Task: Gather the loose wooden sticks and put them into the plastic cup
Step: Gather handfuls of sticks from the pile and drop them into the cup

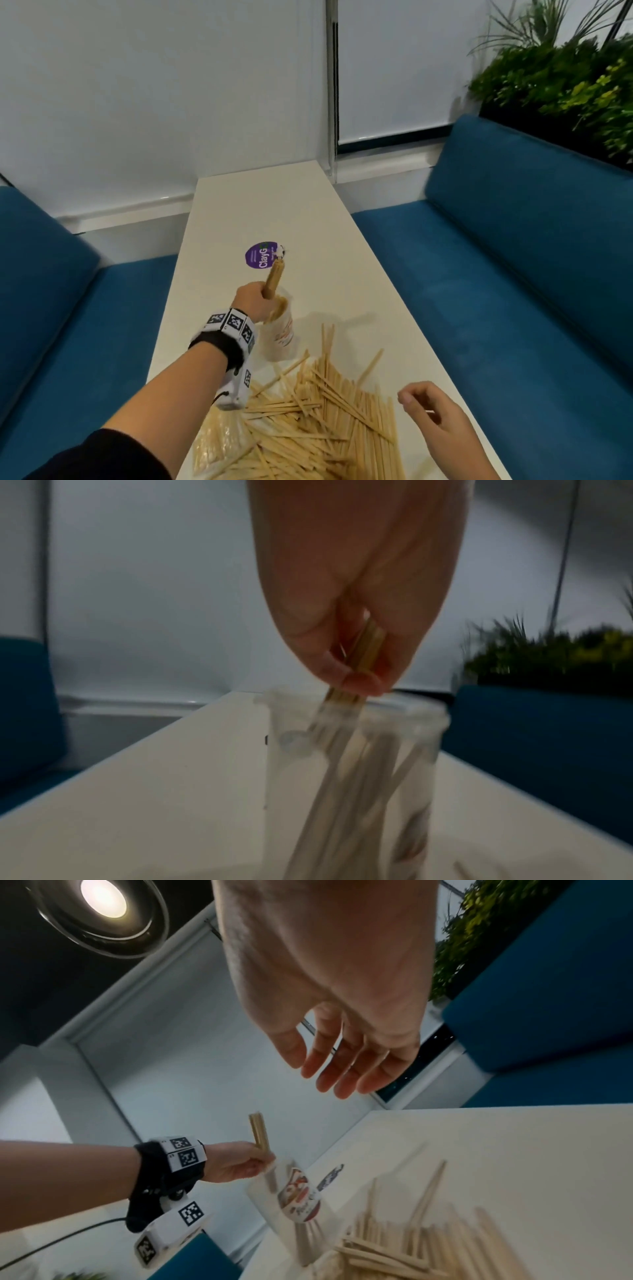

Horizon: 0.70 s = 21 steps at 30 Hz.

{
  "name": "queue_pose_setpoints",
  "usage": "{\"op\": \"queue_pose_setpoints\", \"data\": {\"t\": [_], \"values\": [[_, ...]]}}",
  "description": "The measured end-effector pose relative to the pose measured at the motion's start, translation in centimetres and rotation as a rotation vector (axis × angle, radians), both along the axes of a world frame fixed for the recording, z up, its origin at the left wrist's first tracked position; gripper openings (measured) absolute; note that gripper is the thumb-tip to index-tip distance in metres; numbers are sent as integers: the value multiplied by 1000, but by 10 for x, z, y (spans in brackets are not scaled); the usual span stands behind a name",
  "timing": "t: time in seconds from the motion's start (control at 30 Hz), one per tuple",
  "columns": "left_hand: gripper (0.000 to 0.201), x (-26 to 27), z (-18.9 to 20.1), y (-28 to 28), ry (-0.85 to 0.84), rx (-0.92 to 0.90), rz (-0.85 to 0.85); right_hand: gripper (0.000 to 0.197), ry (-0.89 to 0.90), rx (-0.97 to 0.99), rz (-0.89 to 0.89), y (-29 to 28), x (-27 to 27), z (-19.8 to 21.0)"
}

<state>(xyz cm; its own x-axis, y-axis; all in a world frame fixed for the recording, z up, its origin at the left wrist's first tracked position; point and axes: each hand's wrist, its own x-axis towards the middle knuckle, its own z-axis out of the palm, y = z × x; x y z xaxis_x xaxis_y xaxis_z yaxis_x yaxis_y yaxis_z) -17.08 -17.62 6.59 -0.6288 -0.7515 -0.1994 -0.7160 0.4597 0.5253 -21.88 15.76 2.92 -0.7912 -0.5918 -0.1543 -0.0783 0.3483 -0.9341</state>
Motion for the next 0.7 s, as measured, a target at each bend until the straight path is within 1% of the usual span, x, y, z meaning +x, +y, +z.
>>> {"op": "queue_pose_setpoints", "data": {"t": [0.07,0.13,0.3,0.4,0.47,0.57,0.63,0.7], "values": [[40,-5,-10,3,-200,-37,-92,12,-14,40,-12,7,-1,-8],[50,-9,-14,3,-294,-46,-131,12,-35,71,-22,12,-1,-14],[44,-20,-3,5,-431,-58,-149,13,-68,114,-15,16,3,-17],[41,-19,13,8,-480,-127,-146,12,-62,147,12,11,4,-15],[45,-10,21,8,-458,-136,-117,10,-32,196,57,5,5,-17],[51,16,31,16,-254,-65,-65,3,22,321,185,-8,9,-27],[50,43,37,34,-113,-23,-60,19,83,433,319,-18,15,-38],[45,73,38,55,-26,17,-66,43,156,547,440,-28,23,-50]]}}
